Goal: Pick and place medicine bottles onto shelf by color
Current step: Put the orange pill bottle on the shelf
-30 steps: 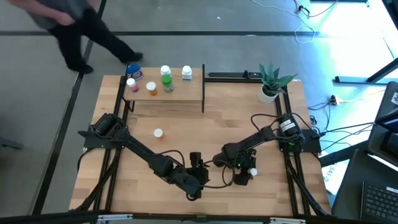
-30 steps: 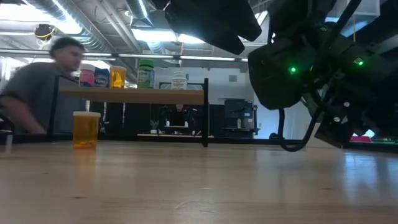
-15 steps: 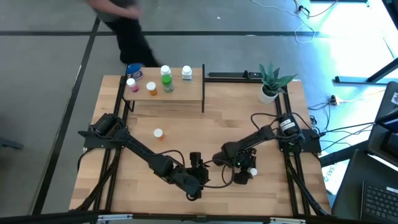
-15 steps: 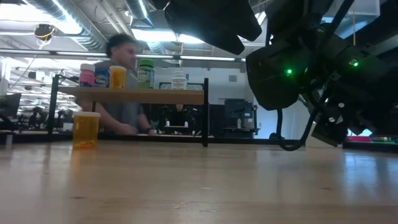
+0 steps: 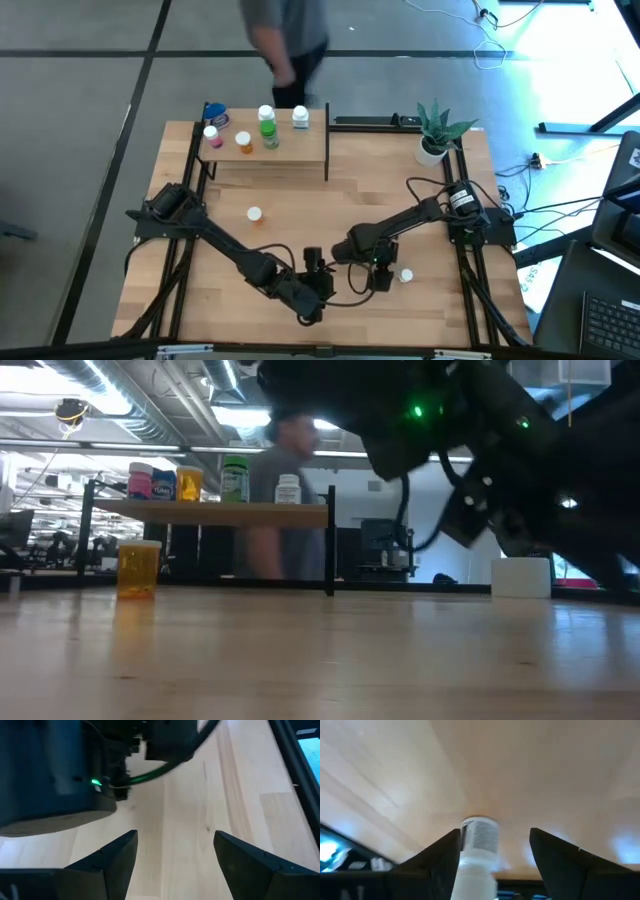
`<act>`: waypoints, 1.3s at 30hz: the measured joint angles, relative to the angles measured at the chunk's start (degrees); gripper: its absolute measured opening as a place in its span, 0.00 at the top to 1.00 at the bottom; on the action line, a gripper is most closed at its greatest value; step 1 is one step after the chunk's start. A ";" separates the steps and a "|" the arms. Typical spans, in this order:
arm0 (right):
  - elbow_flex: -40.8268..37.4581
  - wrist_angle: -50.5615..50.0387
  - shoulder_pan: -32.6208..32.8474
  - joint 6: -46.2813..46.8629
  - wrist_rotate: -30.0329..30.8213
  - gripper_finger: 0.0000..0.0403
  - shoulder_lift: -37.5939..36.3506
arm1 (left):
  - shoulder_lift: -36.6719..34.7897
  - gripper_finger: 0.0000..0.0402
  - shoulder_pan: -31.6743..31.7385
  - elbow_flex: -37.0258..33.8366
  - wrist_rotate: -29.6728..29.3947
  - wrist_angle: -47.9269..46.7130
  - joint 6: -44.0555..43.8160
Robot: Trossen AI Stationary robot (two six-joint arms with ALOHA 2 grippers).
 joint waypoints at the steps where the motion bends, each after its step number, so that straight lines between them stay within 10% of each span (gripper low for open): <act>1: 0.89 -0.69 0.02 0.06 1.84 0.41 0.00 | -0.01 0.36 -0.27 0.00 -0.45 0.00 -0.01; 21: 21.67 -4.27 4.19 0.25 31.03 0.41 -0.04 | -9.68 0.36 -9.49 0.01 -13.05 -22.73 -21.76; 39: 49.61 -5.34 7.96 -2.88 46.29 0.41 -0.04 | -22.39 0.36 -3.00 0.00 4.15 -68.40 -45.14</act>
